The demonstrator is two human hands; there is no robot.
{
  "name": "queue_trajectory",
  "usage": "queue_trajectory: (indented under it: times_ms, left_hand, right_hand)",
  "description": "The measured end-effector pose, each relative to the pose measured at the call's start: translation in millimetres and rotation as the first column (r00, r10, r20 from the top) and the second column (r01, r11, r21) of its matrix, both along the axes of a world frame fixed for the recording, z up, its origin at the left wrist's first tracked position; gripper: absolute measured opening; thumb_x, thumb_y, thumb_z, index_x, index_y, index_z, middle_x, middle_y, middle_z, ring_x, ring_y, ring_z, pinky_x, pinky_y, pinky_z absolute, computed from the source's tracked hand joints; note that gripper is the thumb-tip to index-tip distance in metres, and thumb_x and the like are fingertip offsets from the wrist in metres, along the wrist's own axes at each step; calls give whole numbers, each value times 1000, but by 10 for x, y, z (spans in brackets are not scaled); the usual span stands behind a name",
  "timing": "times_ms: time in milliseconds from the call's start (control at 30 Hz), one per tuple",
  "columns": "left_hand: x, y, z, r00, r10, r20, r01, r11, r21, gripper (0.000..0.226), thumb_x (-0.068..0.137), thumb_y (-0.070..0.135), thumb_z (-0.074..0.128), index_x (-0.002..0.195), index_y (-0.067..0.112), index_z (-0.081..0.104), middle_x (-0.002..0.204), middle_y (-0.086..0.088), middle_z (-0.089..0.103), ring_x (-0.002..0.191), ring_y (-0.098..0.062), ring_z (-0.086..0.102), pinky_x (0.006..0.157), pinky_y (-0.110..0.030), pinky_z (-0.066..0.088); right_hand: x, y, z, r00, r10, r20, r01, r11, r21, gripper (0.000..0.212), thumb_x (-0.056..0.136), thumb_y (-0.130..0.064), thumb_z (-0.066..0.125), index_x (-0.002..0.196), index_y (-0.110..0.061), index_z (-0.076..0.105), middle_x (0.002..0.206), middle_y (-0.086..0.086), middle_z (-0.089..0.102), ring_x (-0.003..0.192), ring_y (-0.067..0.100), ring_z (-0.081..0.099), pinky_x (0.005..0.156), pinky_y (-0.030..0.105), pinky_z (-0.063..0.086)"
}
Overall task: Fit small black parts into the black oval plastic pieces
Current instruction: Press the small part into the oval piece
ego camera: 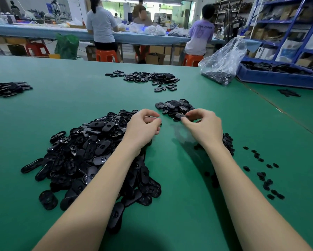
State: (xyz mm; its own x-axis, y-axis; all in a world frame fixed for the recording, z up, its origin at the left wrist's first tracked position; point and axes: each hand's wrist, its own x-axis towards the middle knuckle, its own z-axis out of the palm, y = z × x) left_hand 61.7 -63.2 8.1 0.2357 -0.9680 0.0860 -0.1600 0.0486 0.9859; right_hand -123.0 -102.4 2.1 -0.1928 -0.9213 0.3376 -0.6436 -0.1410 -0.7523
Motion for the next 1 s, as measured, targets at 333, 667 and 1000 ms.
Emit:
queue_trajectory:
  times_ms: [333,667,1000]
  left_hand:
    - [111,9,21,918,42,395,17,989,-146,27,93,4,51,94,23,70,79,13,70,63,10,60,67,-12,50]
    - [186,28,7,778,90,622,19,986,-166,20,96,13,49,99,22,67,93,6,71,84,-14,62,80,-28,49]
    - [15,-38,-161,283,-137,949,170,981,91,48,107,44,30,142,20,52,164,0,28,155,-20,6,124,-44,12]
  right_hand:
    - [40,-672,133,978,-131,-163,147,985,91,22,88,-46,70,100,-28,76,108,-3,75,121,27,59,104,40,45]
    - [134,-537,139,985,-95,-142,105,992,68,23,88,-44,65,103,-27,71,102,-7,74,115,24,61,103,42,47]
    - [29,117,-111,994,8,-107,-7,1000,4,10,89,-31,64,94,-30,72,100,-14,72,102,25,64,95,45,51]
